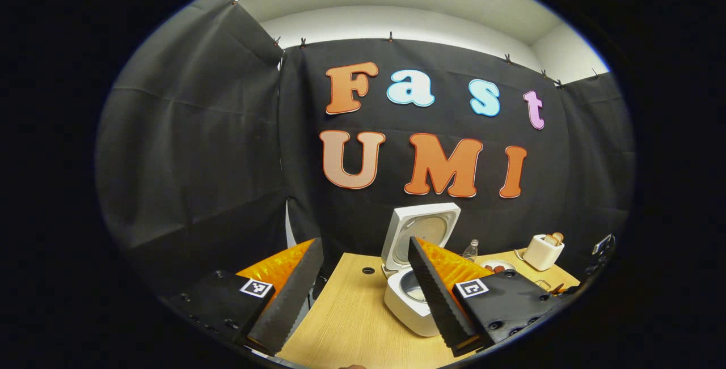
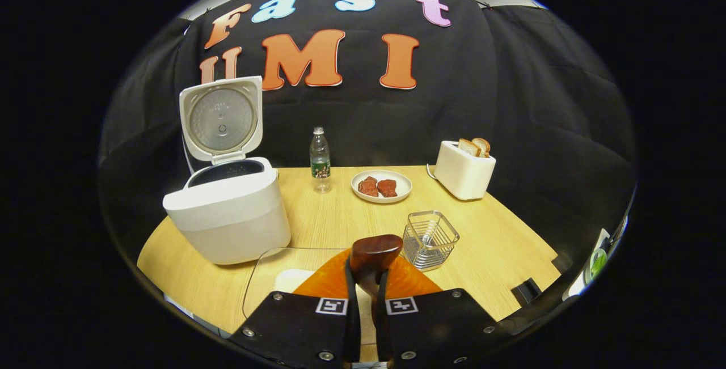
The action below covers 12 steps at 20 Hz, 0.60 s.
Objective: Close the left gripper, press the button to open the rice cooker; take a wooden spoon from the chopstick holder with the right hand, scoop a spoonful of rice and pour it into the rice cooker, then put the wooden spoon back into the chopstick holder.
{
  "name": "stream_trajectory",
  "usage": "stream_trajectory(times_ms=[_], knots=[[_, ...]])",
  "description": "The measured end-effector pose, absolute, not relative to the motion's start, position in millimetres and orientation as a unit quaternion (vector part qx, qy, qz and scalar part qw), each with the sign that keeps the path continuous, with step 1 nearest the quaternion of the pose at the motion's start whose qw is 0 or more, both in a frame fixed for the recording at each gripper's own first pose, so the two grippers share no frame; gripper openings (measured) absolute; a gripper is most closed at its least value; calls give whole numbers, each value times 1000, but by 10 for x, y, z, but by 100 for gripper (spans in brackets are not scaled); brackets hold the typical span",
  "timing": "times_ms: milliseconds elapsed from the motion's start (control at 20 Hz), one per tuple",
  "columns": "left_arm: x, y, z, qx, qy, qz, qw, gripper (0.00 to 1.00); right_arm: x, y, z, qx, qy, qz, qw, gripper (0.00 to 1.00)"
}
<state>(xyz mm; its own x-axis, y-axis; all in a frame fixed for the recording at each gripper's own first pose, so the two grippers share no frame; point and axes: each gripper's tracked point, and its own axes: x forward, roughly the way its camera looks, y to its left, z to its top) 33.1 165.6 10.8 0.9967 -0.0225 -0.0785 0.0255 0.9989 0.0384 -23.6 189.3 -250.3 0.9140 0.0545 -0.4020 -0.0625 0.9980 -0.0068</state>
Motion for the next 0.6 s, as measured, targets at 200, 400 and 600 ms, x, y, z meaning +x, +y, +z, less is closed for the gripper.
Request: stream_trajectory(times_ms=[200,400,600], knots=[[346,1756,94,20,36,-9,999,100,-280,1943,-2534,-12,204,25,979,12],[346,1817,-11,13,45,-7,999,100,-357,2093,-2628,-19,205,16,979,13],[331,1929,-2,14,44,1,999,100,-455,2284,-2689,23,204,19,979,12]])
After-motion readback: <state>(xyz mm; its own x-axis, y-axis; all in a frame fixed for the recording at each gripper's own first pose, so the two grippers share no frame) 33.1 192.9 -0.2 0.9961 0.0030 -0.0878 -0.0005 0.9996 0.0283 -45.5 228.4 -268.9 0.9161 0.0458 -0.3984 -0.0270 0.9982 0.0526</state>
